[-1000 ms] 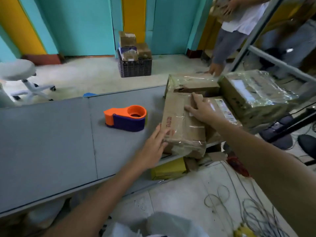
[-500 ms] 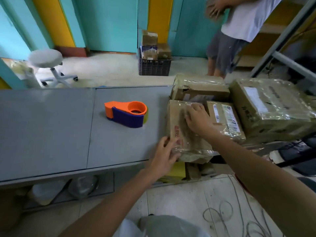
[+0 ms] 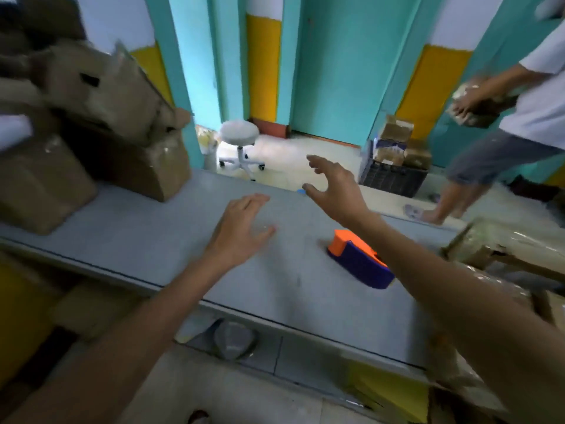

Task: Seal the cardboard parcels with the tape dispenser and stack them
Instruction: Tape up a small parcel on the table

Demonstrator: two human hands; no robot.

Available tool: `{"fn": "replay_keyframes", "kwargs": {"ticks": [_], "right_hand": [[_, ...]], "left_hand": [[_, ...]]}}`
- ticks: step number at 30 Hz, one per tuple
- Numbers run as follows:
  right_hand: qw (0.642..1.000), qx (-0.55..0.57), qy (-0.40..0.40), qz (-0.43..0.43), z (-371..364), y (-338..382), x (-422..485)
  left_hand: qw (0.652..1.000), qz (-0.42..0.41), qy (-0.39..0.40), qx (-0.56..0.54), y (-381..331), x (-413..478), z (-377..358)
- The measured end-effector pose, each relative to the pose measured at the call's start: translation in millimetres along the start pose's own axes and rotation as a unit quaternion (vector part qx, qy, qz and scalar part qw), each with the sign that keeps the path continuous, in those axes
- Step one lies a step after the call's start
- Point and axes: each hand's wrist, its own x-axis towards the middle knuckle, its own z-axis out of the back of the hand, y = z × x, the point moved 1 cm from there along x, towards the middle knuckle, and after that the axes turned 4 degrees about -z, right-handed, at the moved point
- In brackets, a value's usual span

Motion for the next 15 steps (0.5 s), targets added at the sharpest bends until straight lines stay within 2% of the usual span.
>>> {"fn": "replay_keyframes", "kwargs": {"ticks": [4, 8, 13, 15], "right_hand": [[0.995, 0.081, -0.006, 0.056, -45.6, 113.4, 66.4], [0.982, 0.159, 0.002, 0.103, -90.4, 203.8, 106.7], [0.98, 0.184, 0.039, 0.071, -154.9, 253.6, 142.2], [0.98, 0.173, 0.048, 0.082, -172.7, 264.7, 155.1]], "left_hand": [[0.993, 0.048, -0.095, 0.059, 75.0, -3.6, 111.7], [0.977, 0.108, -0.169, 0.075, 130.4, -22.7, 193.2], [0.971, 0.133, -0.174, 0.092, 185.5, -44.0, 244.0], [0.971, 0.143, -0.172, 0.084, 201.8, -45.7, 255.1]]}}
